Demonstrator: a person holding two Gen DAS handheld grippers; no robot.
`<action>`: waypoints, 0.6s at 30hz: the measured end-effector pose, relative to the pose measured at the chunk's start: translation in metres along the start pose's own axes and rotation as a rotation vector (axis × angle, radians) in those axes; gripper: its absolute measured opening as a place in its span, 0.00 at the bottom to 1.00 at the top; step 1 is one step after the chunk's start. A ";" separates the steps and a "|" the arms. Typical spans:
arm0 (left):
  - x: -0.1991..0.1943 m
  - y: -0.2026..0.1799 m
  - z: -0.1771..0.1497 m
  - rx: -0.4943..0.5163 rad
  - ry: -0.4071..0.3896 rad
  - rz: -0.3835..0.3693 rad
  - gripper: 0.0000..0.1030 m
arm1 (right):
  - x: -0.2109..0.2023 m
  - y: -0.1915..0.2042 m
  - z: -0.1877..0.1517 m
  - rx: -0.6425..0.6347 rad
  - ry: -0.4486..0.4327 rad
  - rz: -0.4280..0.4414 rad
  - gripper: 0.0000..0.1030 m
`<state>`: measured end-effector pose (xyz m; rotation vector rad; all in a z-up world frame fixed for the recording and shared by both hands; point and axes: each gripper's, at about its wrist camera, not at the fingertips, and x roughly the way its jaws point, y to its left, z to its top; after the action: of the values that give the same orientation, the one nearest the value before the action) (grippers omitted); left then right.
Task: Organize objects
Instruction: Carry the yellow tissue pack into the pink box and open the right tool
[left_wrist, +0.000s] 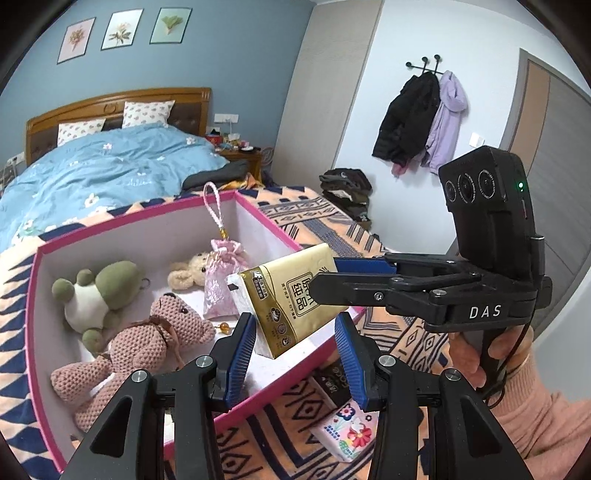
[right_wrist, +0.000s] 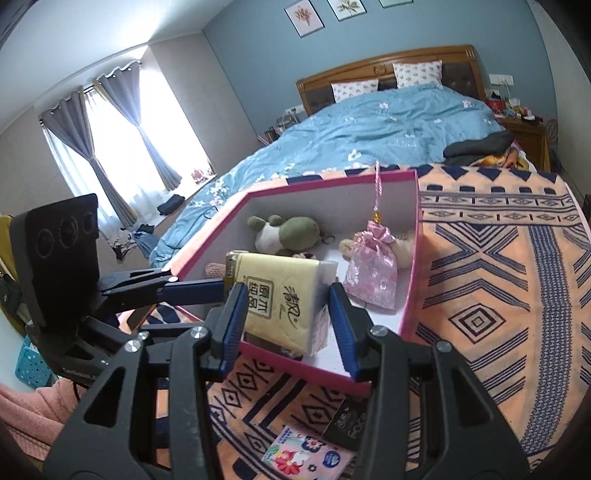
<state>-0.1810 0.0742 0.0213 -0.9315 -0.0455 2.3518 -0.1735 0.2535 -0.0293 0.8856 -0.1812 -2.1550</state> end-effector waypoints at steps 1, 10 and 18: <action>0.002 0.001 0.000 -0.001 0.005 0.000 0.43 | 0.002 -0.003 0.000 0.003 0.006 -0.001 0.46; 0.023 0.012 -0.004 -0.046 0.059 -0.009 0.43 | 0.022 -0.017 -0.002 0.039 0.071 -0.023 0.46; 0.036 0.019 -0.005 -0.076 0.104 -0.023 0.43 | 0.033 -0.026 -0.001 0.066 0.118 -0.049 0.46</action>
<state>-0.2085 0.0774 -0.0091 -1.0834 -0.1036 2.2907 -0.2035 0.2472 -0.0579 1.0625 -0.1732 -2.1451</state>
